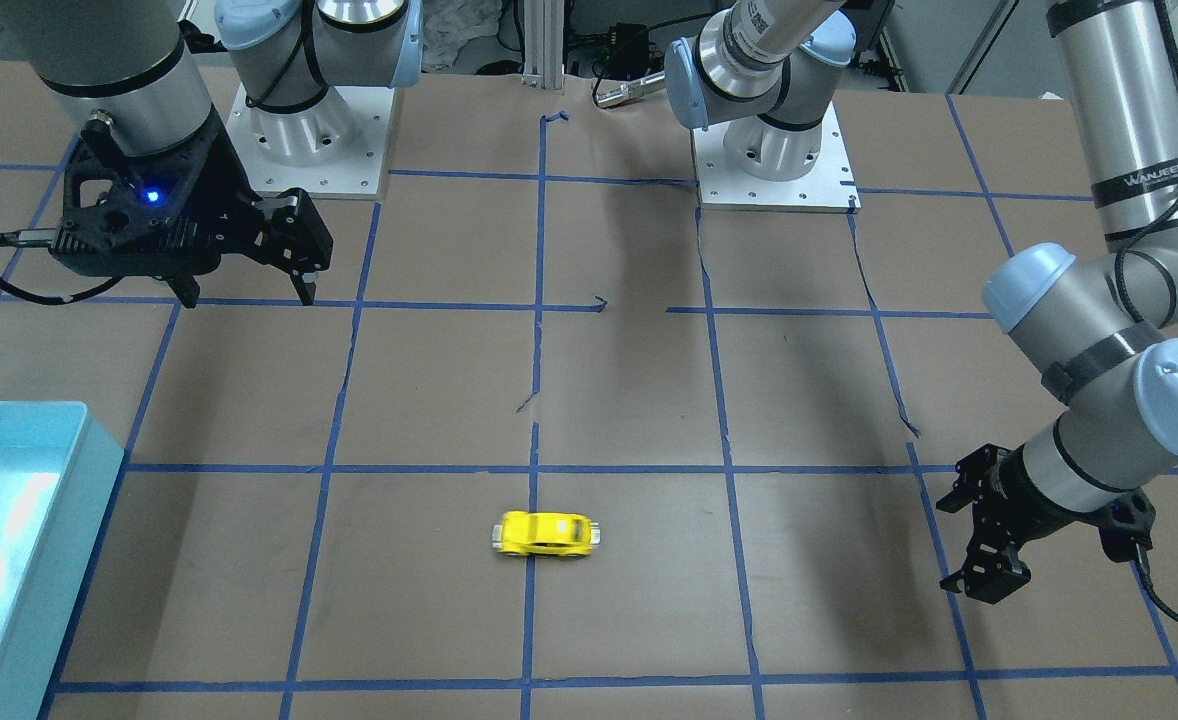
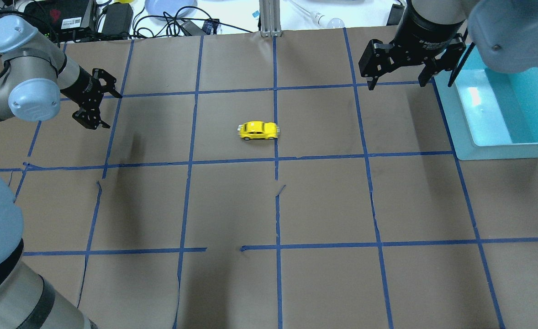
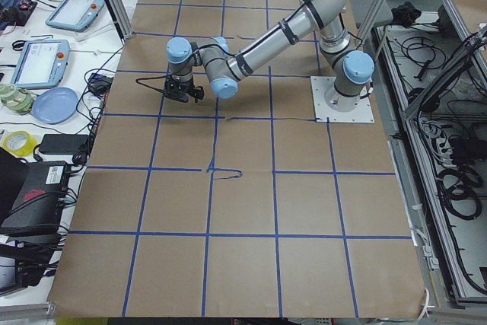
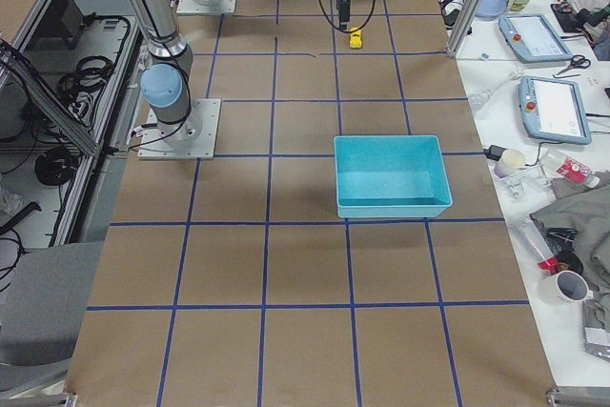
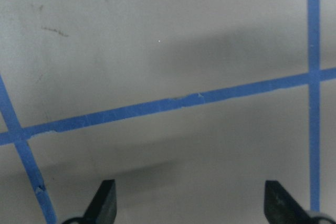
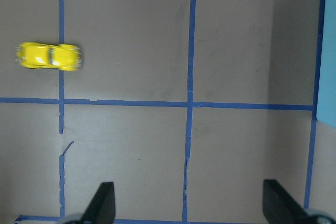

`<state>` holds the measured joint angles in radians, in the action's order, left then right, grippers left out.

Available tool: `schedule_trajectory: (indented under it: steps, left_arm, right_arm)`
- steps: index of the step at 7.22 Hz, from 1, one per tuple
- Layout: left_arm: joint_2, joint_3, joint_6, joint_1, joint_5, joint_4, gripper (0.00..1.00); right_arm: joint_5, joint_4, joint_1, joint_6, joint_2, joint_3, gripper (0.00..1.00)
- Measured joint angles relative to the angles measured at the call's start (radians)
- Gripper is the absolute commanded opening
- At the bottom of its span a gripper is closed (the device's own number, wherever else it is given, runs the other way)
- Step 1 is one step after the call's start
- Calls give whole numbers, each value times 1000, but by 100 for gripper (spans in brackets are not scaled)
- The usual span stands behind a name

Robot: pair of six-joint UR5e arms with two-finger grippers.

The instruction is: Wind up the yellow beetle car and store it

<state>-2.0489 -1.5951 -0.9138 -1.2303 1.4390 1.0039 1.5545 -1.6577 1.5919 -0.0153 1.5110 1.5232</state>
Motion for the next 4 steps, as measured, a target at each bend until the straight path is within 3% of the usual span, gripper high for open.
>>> schedule_trajectory:
  steps: [4]
  left_arm:
    - [142, 207, 374, -121, 125, 369, 100]
  right_arm:
    - [1, 0, -1, 3, 0, 0, 100]
